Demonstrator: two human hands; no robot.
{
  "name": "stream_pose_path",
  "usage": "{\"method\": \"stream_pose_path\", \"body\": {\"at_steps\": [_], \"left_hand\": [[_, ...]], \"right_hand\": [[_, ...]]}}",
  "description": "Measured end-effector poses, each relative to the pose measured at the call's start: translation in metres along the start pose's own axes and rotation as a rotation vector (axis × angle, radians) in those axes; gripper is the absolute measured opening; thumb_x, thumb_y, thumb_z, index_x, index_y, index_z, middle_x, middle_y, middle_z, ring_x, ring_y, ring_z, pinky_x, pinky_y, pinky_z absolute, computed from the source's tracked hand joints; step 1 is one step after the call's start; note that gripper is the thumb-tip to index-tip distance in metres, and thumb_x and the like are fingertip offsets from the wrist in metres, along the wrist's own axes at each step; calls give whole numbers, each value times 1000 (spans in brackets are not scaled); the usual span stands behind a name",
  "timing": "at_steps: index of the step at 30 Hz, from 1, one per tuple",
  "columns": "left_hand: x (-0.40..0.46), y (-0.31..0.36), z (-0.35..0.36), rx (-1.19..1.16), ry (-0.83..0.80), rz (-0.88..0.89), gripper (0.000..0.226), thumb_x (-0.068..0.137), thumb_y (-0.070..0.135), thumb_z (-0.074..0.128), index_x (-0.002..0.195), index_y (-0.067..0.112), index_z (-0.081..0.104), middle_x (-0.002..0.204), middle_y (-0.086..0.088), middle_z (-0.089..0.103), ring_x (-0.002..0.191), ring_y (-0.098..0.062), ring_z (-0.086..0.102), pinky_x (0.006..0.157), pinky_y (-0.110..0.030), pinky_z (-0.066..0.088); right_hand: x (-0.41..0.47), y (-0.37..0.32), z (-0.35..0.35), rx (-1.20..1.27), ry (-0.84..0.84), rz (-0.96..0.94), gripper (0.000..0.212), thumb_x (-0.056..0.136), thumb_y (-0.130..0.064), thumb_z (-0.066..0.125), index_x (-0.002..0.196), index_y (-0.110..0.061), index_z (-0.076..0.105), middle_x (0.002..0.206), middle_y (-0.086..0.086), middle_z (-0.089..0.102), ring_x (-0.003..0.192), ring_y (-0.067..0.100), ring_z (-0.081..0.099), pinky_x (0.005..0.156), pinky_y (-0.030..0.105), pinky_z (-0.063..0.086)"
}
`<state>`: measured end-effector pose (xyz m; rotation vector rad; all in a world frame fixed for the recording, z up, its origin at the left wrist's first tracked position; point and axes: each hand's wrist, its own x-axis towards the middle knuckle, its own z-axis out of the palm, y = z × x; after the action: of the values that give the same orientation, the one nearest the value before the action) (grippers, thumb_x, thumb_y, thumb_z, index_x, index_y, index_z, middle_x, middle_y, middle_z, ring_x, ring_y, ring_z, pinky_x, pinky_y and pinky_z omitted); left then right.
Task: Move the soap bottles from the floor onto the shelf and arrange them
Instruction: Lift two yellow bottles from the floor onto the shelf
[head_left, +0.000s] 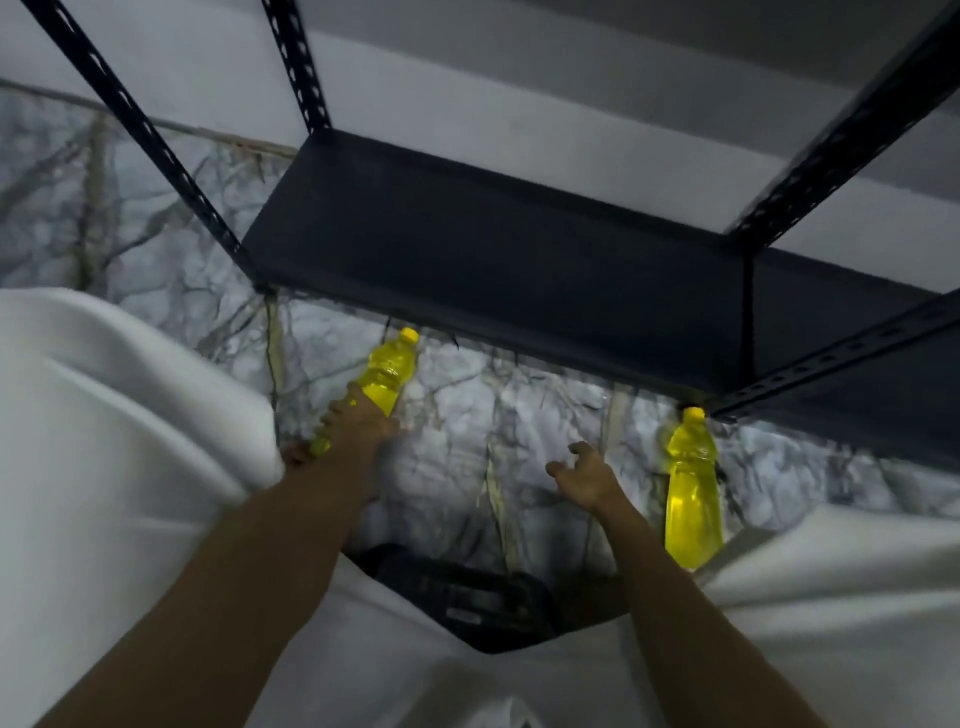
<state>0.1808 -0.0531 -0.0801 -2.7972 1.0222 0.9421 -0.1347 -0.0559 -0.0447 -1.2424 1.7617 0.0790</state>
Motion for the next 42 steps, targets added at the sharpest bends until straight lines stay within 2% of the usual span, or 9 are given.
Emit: {"method": "stream_pose_path", "body": {"at_steps": [5, 10, 13, 20, 25, 29, 31, 38, 42], "left_hand": [[25, -5, 7, 33, 49, -7, 64, 94, 27, 59, 151, 11, 33, 144, -26, 43, 130, -48, 45, 104, -57, 40], [6, 7, 14, 212, -10, 142, 94, 88, 37, 72, 154, -2, 18, 148, -27, 39, 132, -44, 45, 107, -47, 40], [-10, 19, 27, 178, -90, 205, 107, 84, 46, 76, 155, -4, 14, 151, -28, 37, 137, -43, 43, 109, -46, 37], [-68, 38, 76, 196, -139, 197, 107, 78, 56, 77, 152, 6, 18, 143, -23, 41, 124, -45, 50, 98, -49, 44], [-80, 37, 88, 237, -161, 240, 102, 80, 54, 76, 151, 9, 19, 144, -22, 40, 123, -47, 49, 97, -51, 43], [-79, 34, 87, 226, -177, 229, 103, 82, 53, 75, 154, 8, 16, 149, -22, 37, 128, -48, 46, 103, -51, 40], [-77, 33, 87, 218, -180, 230, 104, 83, 53, 74, 155, 8, 15, 151, -22, 36, 130, -48, 45, 105, -51, 39], [-73, 40, 80, 231, -244, 224, 109, 86, 57, 69, 159, 6, 6, 157, -21, 29, 137, -46, 39, 107, -52, 38], [-76, 45, 77, 173, -235, 189, 102, 83, 62, 70, 153, 7, 20, 156, -21, 27, 137, -44, 39, 106, -50, 39]], "right_hand": [[11, 13, -3, -28, 29, 37, 70, 96, -34, 64, 154, -8, 34, 152, 18, 46, 132, 35, 52, 105, 40, 48], [24, 16, -1, -65, 26, 71, 69, 97, -35, 61, 154, -8, 33, 153, 18, 44, 135, 38, 48, 110, 45, 42], [32, 21, -4, -118, 75, 117, 69, 94, -40, 62, 151, -12, 36, 151, 17, 44, 137, 38, 44, 113, 49, 36], [43, 63, -40, -251, 345, 247, 61, 93, -36, 57, 144, -8, 39, 151, 19, 38, 143, 39, 30, 115, 52, 25], [51, 105, -65, -232, 488, 368, 77, 93, -37, 63, 153, -7, 26, 157, 21, 27, 147, 41, 23, 113, 56, 27], [53, 135, -73, -41, 420, 485, 99, 88, -46, 70, 159, -15, 8, 160, 22, 22, 147, 43, 24, 112, 63, 25], [52, 141, -74, -33, 409, 471, 98, 90, -47, 68, 160, -18, 5, 161, 21, 20, 147, 43, 24, 111, 63, 26], [41, 128, -55, -5, 419, 381, 98, 85, -51, 72, 154, -13, 14, 153, 23, 30, 139, 46, 32, 105, 62, 34], [27, 98, -16, 23, 362, 283, 91, 81, -45, 77, 149, -18, 24, 145, 19, 36, 135, 44, 35, 103, 61, 35]]}}
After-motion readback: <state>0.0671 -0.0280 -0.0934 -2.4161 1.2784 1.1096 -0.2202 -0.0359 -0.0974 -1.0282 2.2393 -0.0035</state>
